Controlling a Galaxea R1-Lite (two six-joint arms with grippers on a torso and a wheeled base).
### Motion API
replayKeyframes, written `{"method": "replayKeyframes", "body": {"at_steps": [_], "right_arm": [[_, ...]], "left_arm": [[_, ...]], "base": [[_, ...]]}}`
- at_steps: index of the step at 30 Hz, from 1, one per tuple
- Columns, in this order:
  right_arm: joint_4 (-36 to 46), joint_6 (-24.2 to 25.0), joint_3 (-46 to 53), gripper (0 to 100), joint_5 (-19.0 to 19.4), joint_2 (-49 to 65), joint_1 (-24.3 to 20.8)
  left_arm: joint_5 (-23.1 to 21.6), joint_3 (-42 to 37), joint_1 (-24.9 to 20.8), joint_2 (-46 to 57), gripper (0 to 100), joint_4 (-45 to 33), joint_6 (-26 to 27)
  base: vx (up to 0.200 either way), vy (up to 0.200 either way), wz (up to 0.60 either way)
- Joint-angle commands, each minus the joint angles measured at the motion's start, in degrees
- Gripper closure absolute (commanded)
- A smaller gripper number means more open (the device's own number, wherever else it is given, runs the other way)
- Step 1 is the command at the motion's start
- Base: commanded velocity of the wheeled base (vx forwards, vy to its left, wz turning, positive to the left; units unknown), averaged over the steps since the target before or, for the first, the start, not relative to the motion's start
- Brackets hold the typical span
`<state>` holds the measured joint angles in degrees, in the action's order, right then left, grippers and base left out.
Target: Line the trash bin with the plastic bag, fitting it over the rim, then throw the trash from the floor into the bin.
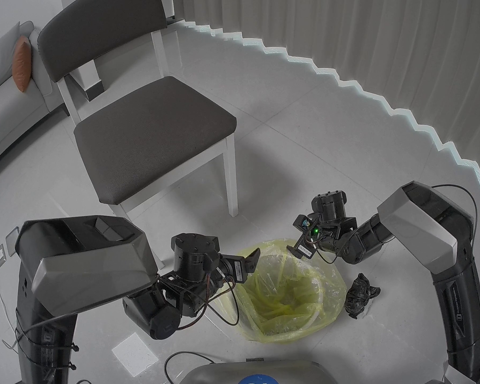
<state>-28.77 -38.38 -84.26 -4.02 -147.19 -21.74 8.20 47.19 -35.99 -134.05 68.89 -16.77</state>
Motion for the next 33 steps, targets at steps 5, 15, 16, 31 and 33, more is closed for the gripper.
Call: {"method": "replayKeyframes", "body": {"at_steps": [5, 15, 16, 31, 33], "right_arm": [[0.3, 2.5, 0.2, 0, 0.2, 1.6, -0.1], [4.0, 5.1, 3.5, 0, 2.4, 7.8, 0.5], [7.2, 7.1, 4.1, 0, 5.7, 9.2, 0.5], [15.3, 15.1, 6.7, 0, 10.4, 14.2, 4.2], [15.4, 14.9, 8.9, 0, 9.9, 16.1, 5.2]], "left_arm": [[0.1, -0.1, 0.1, -0.5, 0, 0.1, 0.0], [0.1, -0.5, 0.4, 0.1, 0, 0.1, 0.1], [0.1, -0.9, 0.3, 0.5, 0, 0.1, 0.1], [-0.1, -0.9, 1.4, -1.0, 0, -3.2, 2.9], [0.1, -0.7, 2.1, -1.1, 0, -6.4, 4.9]], "base": [[0.000, 0.000, 0.00], [0.000, 0.000, 0.00], [0.000, 0.000, 0.00], [0.000, 0.000, 0.00], [0.000, 0.000, 0.00]]}}
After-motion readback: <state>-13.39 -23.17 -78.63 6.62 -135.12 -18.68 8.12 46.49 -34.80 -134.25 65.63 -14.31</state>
